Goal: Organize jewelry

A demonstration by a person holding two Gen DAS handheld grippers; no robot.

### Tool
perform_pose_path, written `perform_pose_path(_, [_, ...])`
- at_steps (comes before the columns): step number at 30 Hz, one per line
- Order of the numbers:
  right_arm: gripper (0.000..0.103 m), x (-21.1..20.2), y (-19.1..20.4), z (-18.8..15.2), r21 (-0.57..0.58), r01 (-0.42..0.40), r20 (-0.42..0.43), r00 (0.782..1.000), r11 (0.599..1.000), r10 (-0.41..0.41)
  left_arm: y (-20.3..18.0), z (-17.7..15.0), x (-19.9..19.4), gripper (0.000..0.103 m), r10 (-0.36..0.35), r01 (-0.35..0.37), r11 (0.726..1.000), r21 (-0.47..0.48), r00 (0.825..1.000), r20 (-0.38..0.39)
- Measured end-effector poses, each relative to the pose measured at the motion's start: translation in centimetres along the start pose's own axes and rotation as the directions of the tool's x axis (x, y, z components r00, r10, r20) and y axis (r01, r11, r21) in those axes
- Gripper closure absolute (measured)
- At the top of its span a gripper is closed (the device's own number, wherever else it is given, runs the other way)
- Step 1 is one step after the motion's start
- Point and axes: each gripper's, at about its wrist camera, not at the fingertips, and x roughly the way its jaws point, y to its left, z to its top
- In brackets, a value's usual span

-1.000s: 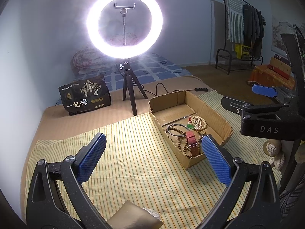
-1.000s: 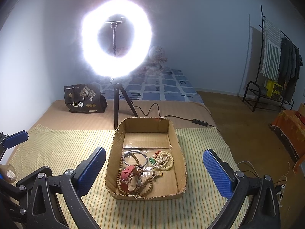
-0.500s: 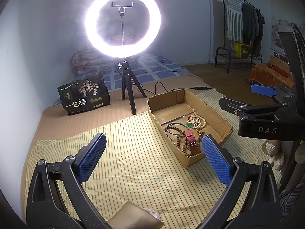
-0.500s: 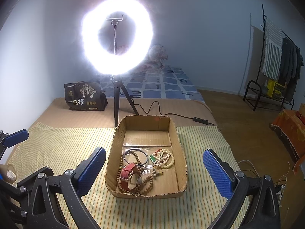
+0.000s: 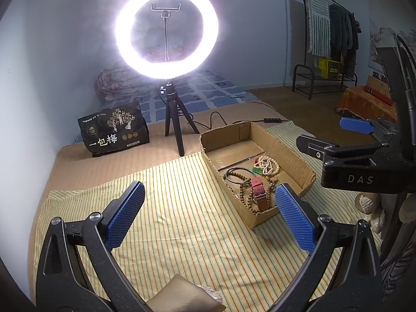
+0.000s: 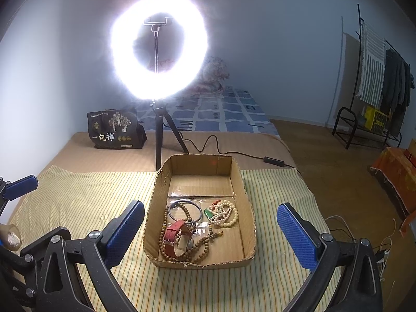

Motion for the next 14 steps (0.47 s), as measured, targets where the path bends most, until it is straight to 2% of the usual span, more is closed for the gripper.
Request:
perform_pose_path(9, [0.0,0.26,0.15,-0.14,-0.008,-0.001,-0.01,1.0,1.0,0.001,0.15,-0.09,0.02,0.001,0.001,-0.001,1.0,-0.013,1.0,-0.009])
perform_pose_path(14, [0.0,0.43,0.08,-0.18,-0.01,0.003,-0.014,1.0,1.0,-0.003,0.55,-0.02,-0.18,0.001,0.026,-0.026,0.999,-0.024,1.0,0.004])
